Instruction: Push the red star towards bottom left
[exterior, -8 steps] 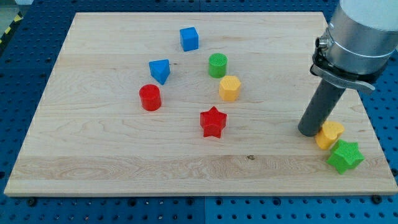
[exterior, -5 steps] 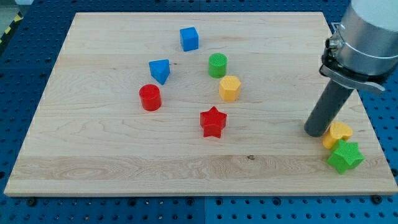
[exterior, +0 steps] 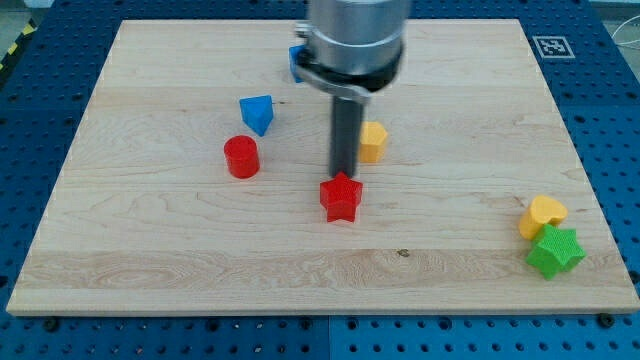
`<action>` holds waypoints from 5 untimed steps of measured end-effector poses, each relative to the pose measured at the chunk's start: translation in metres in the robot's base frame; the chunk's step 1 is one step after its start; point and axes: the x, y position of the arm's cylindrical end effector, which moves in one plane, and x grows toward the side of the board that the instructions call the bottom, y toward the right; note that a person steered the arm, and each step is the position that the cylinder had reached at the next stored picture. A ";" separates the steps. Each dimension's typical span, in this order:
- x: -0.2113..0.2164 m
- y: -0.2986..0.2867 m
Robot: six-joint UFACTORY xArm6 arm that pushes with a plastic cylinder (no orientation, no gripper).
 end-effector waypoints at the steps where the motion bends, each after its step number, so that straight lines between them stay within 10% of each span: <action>1: -0.003 -0.048; 5: 0.050 0.025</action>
